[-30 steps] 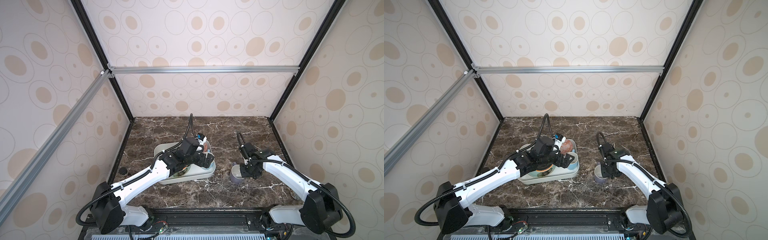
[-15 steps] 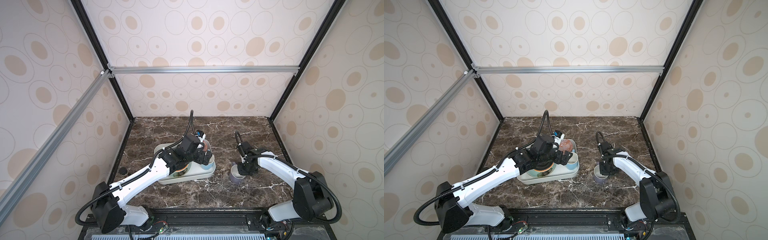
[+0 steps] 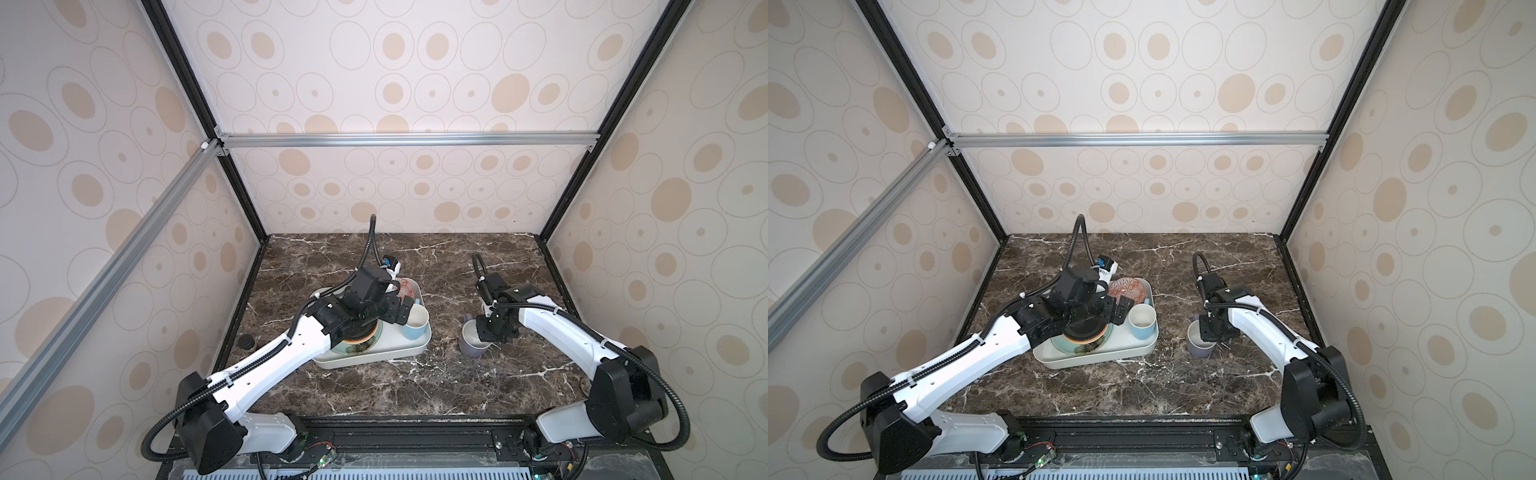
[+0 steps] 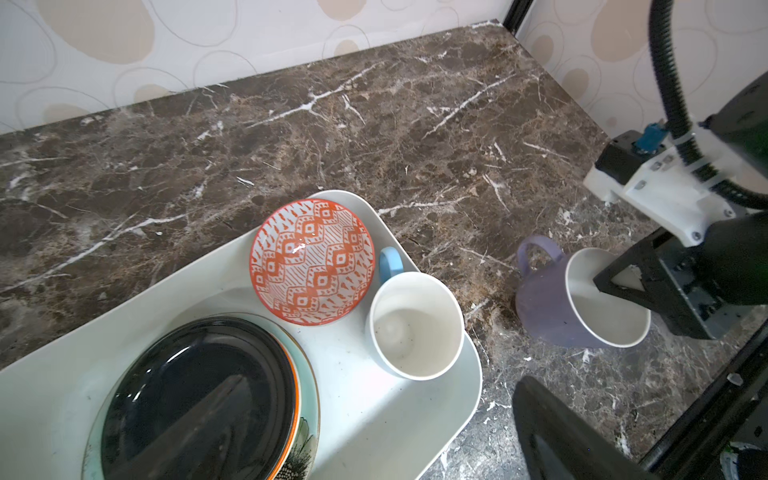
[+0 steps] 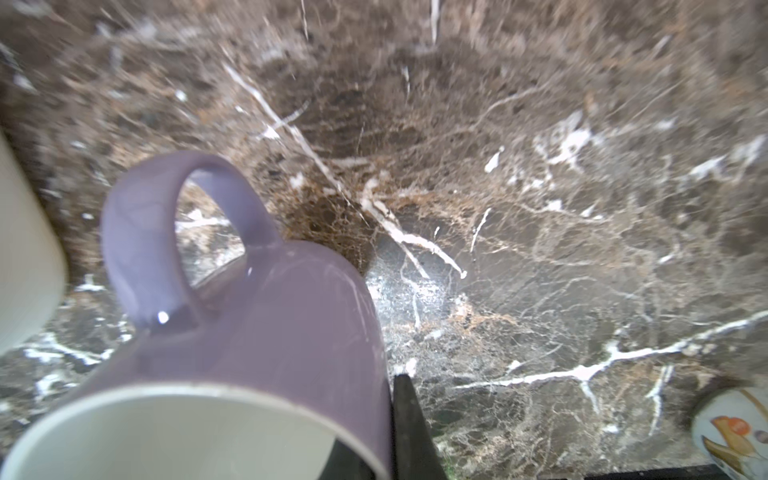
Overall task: Place the mixed dishes into the plastic bin
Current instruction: 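Lift the lavender mug and carry it over the bin beside the blue mug, then lower the lavender mug into the bin next to the blue mug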
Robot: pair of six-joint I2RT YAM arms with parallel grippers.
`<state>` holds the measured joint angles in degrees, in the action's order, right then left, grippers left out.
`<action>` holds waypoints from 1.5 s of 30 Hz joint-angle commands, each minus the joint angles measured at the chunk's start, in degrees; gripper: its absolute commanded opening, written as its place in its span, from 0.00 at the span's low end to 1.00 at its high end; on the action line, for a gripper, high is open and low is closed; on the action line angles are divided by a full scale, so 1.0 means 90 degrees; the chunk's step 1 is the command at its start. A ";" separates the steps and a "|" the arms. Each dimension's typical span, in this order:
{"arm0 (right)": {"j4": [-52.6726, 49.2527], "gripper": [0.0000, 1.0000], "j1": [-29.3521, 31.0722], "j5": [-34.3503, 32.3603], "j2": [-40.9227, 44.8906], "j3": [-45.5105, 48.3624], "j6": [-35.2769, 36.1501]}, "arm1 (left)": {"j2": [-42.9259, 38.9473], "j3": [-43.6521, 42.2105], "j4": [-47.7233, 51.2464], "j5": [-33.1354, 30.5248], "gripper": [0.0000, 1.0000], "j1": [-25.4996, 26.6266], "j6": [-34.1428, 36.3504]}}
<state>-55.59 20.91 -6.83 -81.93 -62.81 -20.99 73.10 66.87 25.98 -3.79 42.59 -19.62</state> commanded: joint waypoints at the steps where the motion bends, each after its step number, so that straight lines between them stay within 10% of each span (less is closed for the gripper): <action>1: -0.0448 0.07 -0.0019 -0.0129 0.0304 -0.0587 0.0076 | -0.0414 -0.0097 0.0186 -0.0133 0.99 -0.0249 0.0212; 11: -0.1044 0.07 0.0144 -0.0049 -0.0021 -0.2330 0.0214 | -0.1480 -0.0503 0.0566 -0.0110 0.99 -0.1090 0.0392; 23: -0.1542 0.06 0.1907 -0.0316 -0.1679 -0.4573 0.0155 | -0.2463 -0.0810 0.1102 -0.0083 0.99 -0.1689 0.0434; 45: -0.1578 0.05 0.3285 0.0191 -0.3541 -0.5758 0.0223 | -0.2937 -0.0708 0.1480 -0.0399 0.99 -0.1831 0.0616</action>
<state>-69.04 49.95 -5.91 -112.88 -112.86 -19.00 47.24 59.29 38.39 -6.90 26.68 -15.55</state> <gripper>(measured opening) 0.096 0.990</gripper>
